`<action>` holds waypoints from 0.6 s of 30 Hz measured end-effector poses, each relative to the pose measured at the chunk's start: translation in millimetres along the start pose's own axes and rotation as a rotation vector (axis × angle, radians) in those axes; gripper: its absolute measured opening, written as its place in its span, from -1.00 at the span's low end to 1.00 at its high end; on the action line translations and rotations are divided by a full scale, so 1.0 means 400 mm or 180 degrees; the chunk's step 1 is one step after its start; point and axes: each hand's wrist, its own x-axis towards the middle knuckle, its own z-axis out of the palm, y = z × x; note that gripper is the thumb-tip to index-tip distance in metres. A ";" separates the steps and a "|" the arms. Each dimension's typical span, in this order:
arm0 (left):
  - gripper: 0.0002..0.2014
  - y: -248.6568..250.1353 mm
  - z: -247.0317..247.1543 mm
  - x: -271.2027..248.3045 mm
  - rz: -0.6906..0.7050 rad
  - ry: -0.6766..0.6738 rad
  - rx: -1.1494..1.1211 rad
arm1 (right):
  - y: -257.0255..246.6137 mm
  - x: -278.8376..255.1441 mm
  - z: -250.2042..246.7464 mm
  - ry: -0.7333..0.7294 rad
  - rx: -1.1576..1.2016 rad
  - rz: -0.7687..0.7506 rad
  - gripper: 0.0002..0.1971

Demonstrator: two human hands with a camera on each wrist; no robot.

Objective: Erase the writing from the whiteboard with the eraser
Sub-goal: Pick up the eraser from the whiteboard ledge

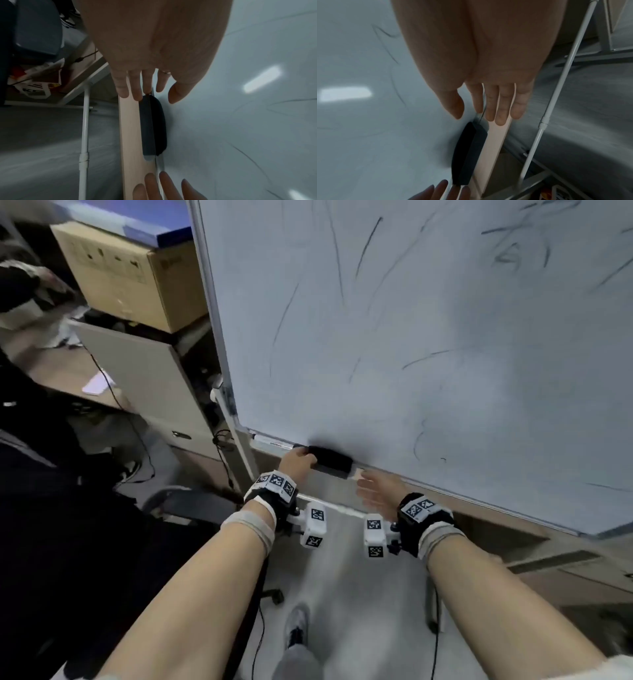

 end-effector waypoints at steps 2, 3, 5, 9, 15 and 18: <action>-0.67 -0.006 -0.008 0.053 -0.0039 -0.0031 0.0079 | -0.003 0.047 0.030 0.0135 -0.0034 0.0103 -0.86; -0.67 -0.009 -0.009 0.064 -0.0117 -0.0070 0.0036 | -0.002 0.062 0.041 0.0167 -0.0031 0.0145 -0.84; -0.60 -0.027 -0.005 0.084 -0.0227 -0.0046 -0.0082 | 0.005 0.082 0.060 0.0247 0.0018 0.0142 -0.71; -0.58 -0.024 -0.007 0.087 -0.0168 -0.0204 -0.0249 | 0.003 0.084 0.079 0.0339 0.0491 0.0107 -0.66; -0.56 0.002 0.006 0.033 0.0552 -0.0723 0.0322 | -0.041 0.019 0.047 0.0364 0.0804 -0.0162 -0.83; -0.67 0.020 0.026 -0.009 0.0317 -0.1048 -0.0305 | -0.070 -0.021 0.005 0.0386 0.0669 -0.0524 -0.65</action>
